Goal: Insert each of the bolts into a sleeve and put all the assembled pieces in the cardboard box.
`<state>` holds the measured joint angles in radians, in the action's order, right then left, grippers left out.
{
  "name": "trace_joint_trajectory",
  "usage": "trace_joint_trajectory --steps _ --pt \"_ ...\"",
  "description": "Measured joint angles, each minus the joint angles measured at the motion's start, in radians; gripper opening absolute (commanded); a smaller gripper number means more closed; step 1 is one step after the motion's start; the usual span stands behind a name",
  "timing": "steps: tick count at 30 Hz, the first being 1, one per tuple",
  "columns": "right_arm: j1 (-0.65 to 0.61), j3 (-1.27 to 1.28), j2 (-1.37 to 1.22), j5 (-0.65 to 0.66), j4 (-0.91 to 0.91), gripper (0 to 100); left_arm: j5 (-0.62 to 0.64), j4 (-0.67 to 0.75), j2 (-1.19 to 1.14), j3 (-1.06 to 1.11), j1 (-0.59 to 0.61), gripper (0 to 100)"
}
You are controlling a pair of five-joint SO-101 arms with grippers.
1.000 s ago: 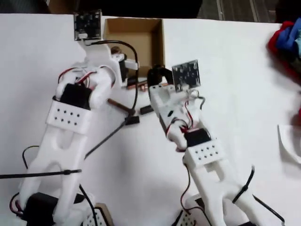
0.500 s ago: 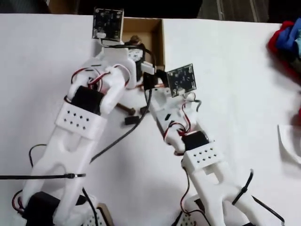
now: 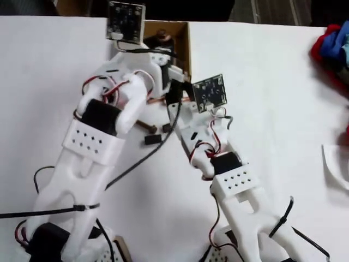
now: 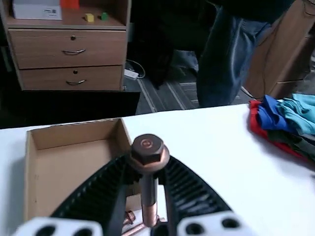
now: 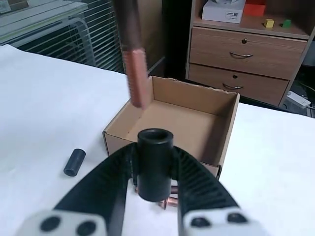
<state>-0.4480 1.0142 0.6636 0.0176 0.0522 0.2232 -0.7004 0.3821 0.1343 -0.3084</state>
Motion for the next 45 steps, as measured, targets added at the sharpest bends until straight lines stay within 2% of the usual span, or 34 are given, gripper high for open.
trace_joint_trajectory --steps 17,31,45 --pt "0.003 0.006 -0.002 0.000 0.002 2.0 0.000 0.000 -0.094 -0.008 -0.026 3" --pt "0.003 0.008 -0.003 0.000 0.002 2.0 0.075 -0.117 -0.094 -0.028 -0.026 3" --pt "0.003 0.009 0.000 0.000 0.002 2.0 0.074 -0.193 -0.098 -0.107 -0.028 3"
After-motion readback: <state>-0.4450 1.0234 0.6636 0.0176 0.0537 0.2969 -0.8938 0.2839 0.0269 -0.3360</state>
